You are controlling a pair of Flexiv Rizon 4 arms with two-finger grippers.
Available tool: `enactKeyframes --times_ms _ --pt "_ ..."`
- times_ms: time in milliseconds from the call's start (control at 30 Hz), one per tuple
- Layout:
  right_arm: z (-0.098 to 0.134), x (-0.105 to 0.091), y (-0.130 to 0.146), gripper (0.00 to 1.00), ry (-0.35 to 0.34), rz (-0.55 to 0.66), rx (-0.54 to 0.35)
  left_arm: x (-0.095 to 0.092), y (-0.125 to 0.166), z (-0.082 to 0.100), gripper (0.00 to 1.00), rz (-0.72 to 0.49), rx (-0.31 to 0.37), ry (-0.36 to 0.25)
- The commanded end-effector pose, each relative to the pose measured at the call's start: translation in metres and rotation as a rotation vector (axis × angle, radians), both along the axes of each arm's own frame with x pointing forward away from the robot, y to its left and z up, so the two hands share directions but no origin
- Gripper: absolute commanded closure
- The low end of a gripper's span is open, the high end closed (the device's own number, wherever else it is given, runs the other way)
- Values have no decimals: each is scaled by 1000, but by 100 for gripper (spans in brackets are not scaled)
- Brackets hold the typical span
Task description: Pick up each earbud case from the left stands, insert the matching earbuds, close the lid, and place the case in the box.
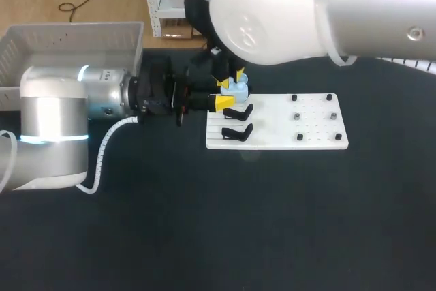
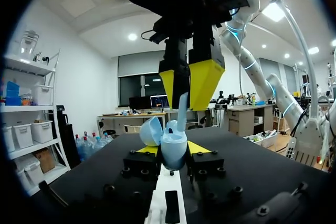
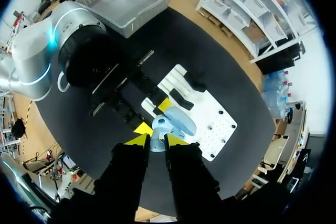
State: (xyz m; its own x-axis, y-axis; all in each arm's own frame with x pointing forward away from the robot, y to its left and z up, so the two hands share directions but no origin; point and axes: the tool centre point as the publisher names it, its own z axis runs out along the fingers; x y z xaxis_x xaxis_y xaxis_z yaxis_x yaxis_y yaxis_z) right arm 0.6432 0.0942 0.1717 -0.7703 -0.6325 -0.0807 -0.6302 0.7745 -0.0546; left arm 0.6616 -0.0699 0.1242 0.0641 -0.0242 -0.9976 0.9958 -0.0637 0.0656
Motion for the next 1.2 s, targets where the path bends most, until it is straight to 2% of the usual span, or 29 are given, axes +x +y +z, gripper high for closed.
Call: enactKeyframes --times_ms 33,1200 --pt "-2 0 -1 100 3 -2 2 0 0 -1 100 1 -3 -2" --pt "-6 9 0 100 10 0 -15 0 0 -1 100 1 -3 -2"
